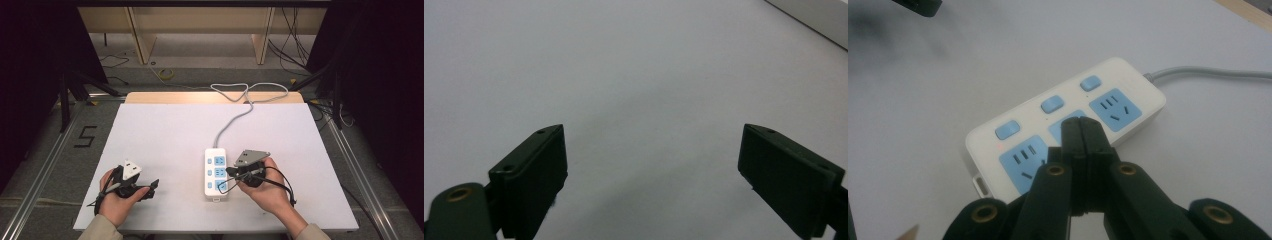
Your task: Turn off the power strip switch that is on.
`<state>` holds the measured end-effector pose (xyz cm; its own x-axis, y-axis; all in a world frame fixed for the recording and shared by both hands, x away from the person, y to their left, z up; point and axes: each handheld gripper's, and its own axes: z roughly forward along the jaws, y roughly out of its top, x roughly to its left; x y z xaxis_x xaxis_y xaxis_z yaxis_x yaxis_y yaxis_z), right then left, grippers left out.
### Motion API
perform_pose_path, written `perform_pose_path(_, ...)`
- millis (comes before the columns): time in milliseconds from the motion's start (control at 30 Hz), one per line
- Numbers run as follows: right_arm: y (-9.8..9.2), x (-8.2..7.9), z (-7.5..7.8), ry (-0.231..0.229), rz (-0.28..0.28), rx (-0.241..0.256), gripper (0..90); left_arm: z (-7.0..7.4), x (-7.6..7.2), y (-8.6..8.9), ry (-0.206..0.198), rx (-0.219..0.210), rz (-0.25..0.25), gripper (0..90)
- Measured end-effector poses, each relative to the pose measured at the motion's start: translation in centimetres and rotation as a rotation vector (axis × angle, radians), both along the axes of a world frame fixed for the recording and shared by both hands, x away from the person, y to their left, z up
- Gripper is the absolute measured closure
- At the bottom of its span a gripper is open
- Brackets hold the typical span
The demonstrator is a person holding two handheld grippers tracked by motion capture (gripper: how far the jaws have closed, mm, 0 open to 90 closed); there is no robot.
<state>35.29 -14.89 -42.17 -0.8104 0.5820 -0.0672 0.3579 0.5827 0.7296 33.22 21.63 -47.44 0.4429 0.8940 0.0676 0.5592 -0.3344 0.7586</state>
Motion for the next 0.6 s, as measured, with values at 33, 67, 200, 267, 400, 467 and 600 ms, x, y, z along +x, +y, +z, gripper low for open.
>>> perform_pose_path(33,0.03,0.05,0.0,-0.006,0.005,-0.001,90.0,0.0,0.0,0.0,0.0,0.0,0.0,12.1)
perform_pose_path(67,0.08,0.06,0.0,-0.006,0.005,0.0,90.0,0.01,0.0,0.0,0.002,0.001,0.0,12.1)
perform_pose_path(200,0.24,0.07,0.0,-0.004,0.009,-0.001,90.0,0.01,0.0,0.0,0.002,0.001,0.0,12.1)
perform_pose_path(267,0.34,0.08,-0.04,-0.004,0.012,0.0,90.0,0.01,0.0,0.02,0.001,0.001,0.0,12.1)
perform_pose_path(400,0.57,0.09,-0.06,0.0,0.016,-0.003,90.0,0.01,0.0,0.01,0.001,0.002,-0.001,12.1)
perform_pose_path(467,0.7,0.1,-0.07,0.001,0.018,-0.003,90.0,0.0,0.0,0.0,0.0,0.0,0.0,12.1)
perform_pose_path(600,0.95,0.1,-0.08,0.002,0.025,-0.008,90.0,0.02,-0.01,0.02,0.003,0.003,-0.001,12.1)
